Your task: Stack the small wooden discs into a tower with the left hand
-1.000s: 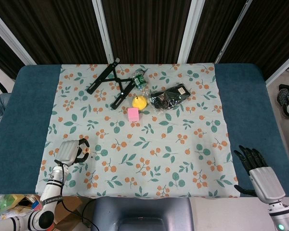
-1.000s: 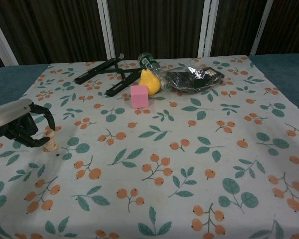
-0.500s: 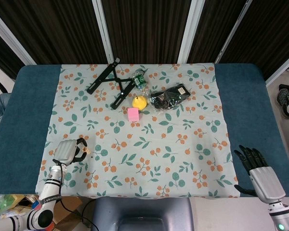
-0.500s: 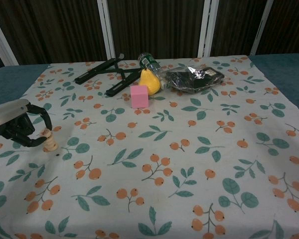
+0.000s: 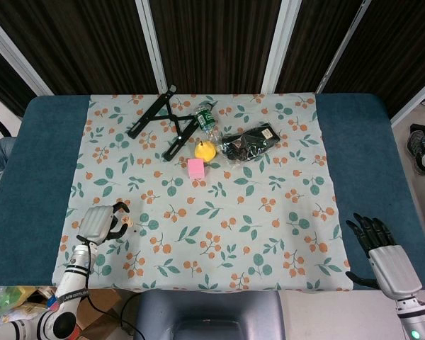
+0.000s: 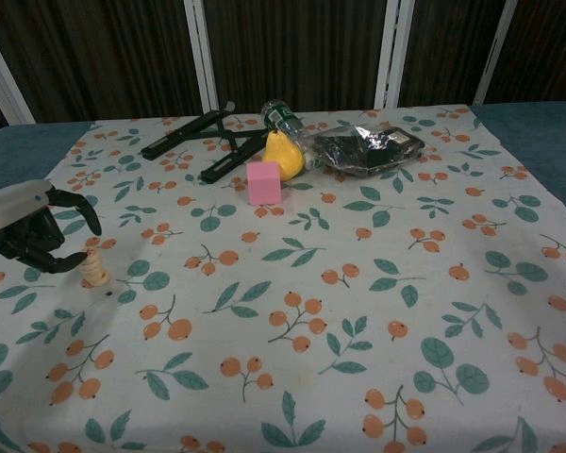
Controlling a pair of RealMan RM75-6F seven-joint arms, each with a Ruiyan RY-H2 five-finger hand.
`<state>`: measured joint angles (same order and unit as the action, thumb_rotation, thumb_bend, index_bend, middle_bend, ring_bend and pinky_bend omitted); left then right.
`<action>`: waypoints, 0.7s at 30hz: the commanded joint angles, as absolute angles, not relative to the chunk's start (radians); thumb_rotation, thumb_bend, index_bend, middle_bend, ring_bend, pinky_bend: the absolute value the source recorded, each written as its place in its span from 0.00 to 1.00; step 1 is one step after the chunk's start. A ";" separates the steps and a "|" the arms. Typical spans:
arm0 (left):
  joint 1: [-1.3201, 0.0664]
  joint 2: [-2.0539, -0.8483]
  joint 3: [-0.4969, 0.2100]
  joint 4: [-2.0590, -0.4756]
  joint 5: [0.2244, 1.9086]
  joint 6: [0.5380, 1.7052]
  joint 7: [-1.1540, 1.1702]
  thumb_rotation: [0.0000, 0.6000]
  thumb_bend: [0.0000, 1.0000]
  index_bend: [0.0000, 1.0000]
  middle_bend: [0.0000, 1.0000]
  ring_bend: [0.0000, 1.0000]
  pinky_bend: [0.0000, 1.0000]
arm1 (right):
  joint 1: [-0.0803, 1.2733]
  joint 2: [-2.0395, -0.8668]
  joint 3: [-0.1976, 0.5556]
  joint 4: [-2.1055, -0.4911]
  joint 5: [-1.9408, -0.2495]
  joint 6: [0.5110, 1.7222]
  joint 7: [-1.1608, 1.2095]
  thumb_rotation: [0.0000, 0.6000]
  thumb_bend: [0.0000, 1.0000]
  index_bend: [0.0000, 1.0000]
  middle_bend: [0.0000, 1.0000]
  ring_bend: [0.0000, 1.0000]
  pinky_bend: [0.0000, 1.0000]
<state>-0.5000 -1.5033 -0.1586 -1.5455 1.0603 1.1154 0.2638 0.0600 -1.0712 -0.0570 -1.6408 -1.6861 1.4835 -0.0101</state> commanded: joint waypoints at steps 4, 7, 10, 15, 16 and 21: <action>-0.375 -1.349 -0.016 -1.682 1.441 1.326 0.019 1.00 0.39 0.24 0.70 0.71 0.85 | 0.058 -1.072 -0.056 -1.639 -1.683 1.484 -0.012 1.00 0.20 0.00 0.00 0.00 0.00; -0.305 -1.249 0.111 -1.705 1.616 1.407 -0.116 1.00 0.41 0.12 0.25 0.21 0.27 | 0.059 -1.075 -0.057 -1.640 -1.682 1.480 -0.023 1.00 0.20 0.00 0.00 0.00 0.00; -0.216 -1.235 0.178 -1.614 1.717 1.542 -0.145 1.00 0.40 0.05 0.08 0.02 0.01 | 0.059 -1.079 -0.060 -1.641 -1.685 1.476 -0.037 1.00 0.20 0.00 0.00 0.00 0.00; -0.143 -1.227 0.199 -1.555 1.768 1.643 -0.104 1.00 0.38 0.00 0.00 0.00 0.00 | 0.059 -1.090 -0.059 -1.640 -1.686 1.474 -0.063 1.00 0.20 0.00 0.00 0.00 0.00; -0.138 -1.228 0.190 -1.558 1.772 1.658 -0.108 1.00 0.38 0.00 0.00 0.00 0.00 | 0.060 -1.091 -0.061 -1.642 -1.686 1.468 -0.067 1.00 0.20 0.00 0.00 0.00 0.00; -0.135 -1.228 0.169 -1.547 1.755 1.637 -0.087 1.00 0.38 0.00 0.00 0.00 0.00 | 0.061 -1.098 -0.065 -1.644 -1.689 1.460 -0.090 1.00 0.20 0.00 0.00 0.00 0.00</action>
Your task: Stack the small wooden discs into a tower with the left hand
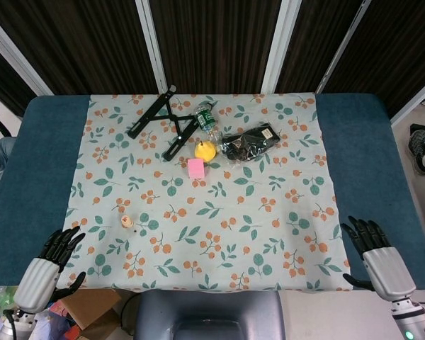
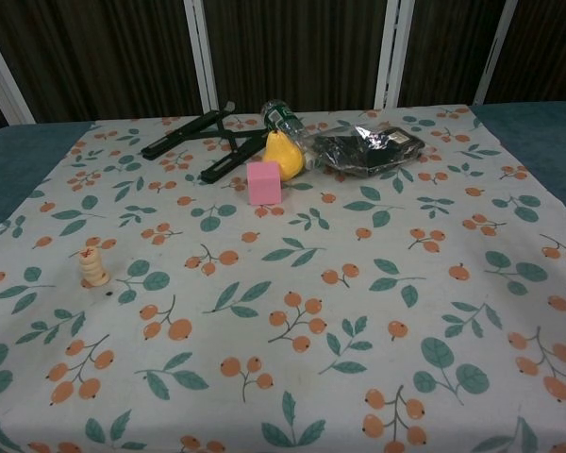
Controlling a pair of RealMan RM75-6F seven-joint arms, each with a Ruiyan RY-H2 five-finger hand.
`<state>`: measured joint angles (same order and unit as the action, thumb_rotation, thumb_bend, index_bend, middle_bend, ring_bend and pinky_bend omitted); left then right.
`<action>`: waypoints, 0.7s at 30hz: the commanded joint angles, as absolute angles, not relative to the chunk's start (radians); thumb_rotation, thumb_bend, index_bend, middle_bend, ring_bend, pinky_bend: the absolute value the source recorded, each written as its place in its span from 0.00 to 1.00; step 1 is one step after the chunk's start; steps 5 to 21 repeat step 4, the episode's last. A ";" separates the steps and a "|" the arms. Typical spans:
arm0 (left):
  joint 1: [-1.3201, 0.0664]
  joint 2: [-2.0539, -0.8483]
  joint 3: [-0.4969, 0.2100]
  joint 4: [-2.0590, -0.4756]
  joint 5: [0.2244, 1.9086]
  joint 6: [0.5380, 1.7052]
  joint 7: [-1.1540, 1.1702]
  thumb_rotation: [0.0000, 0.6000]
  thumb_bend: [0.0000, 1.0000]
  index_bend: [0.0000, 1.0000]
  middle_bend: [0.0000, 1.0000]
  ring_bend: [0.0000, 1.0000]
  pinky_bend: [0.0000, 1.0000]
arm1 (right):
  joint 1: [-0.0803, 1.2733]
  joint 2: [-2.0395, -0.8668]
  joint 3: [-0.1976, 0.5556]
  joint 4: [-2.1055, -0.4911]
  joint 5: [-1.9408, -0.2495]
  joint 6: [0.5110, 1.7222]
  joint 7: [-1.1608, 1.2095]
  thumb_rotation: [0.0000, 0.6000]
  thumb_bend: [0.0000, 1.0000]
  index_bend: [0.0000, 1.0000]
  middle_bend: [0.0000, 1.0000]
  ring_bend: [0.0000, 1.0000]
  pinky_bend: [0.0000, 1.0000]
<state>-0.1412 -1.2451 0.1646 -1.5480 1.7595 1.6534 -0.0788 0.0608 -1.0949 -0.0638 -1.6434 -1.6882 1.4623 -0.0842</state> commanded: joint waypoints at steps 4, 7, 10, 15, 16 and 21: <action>-0.143 -1.207 0.166 -1.560 1.745 1.603 -0.105 1.00 0.38 0.00 0.00 0.00 0.00 | 0.060 -1.099 -0.067 -1.645 -1.690 1.460 -0.094 1.00 0.20 0.00 0.00 0.00 0.00; -0.143 -1.207 0.166 -1.560 1.745 1.603 -0.105 1.00 0.38 0.00 0.00 0.00 0.00 | 0.060 -1.099 -0.067 -1.645 -1.690 1.460 -0.094 1.00 0.20 0.00 0.00 0.00 0.00; -0.143 -1.207 0.166 -1.560 1.745 1.603 -0.105 1.00 0.38 0.00 0.00 0.00 0.00 | 0.060 -1.099 -0.067 -1.645 -1.690 1.460 -0.094 1.00 0.20 0.00 0.00 0.00 0.00; -0.143 -1.207 0.166 -1.560 1.745 1.603 -0.105 1.00 0.38 0.00 0.00 0.00 0.00 | 0.060 -1.099 -0.067 -1.645 -1.690 1.460 -0.094 1.00 0.20 0.00 0.00 0.00 0.00; -0.143 -1.207 0.166 -1.560 1.745 1.603 -0.105 1.00 0.38 0.00 0.00 0.00 0.00 | 0.060 -1.099 -0.067 -1.645 -1.690 1.460 -0.094 1.00 0.20 0.00 0.00 0.00 0.00; -0.143 -1.207 0.166 -1.560 1.745 1.603 -0.105 1.00 0.38 0.00 0.00 0.00 0.00 | 0.060 -1.099 -0.067 -1.645 -1.690 1.460 -0.094 1.00 0.20 0.00 0.00 0.00 0.00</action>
